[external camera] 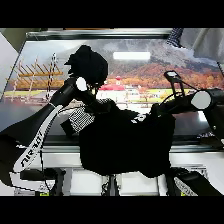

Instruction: Fold the clothes and pants, and hang the long-sleeved shirts on hangers.

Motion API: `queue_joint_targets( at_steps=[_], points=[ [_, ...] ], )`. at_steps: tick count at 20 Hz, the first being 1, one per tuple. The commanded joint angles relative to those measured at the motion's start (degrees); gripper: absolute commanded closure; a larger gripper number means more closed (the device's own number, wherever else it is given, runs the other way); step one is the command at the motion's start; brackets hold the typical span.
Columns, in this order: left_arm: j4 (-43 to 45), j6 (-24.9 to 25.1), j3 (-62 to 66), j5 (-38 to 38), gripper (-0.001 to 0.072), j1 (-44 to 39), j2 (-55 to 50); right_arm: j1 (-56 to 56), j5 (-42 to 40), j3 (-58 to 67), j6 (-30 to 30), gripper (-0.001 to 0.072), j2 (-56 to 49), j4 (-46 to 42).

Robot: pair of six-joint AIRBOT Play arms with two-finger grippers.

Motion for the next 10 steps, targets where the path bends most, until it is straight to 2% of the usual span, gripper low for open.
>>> queue_joint_targets(
  at_steps=[1, 3, 6, 10],
  points=[
    [0.0, 0.0, 0.3, 0.4, 0.0694, 0.2, -0.1, 6.3, 2.9, 0.2, 2.5, 0.0125, 0.0, -8.9],
    [0.0, 0.1, 0.3, 0.4, 0.0694, 0.2, -0.1, 8.3, 3.6, 0.2, 6.3, 0.0125, -1.4, -14.3],
    [0.0, 0.1, 0.3, 0.4, 0.0694, 0.2, -0.1, 8.5, 6.0, 0.2, 6.3, 0.0126, -5.6, -14.2],
    [0.0, 0.1, 0.3, 0.4, 0.0694, 0.2, -0.1, 8.8, 5.1, 0.2, 6.4, 0.0127, -10.1, -14.6]
  ],
)
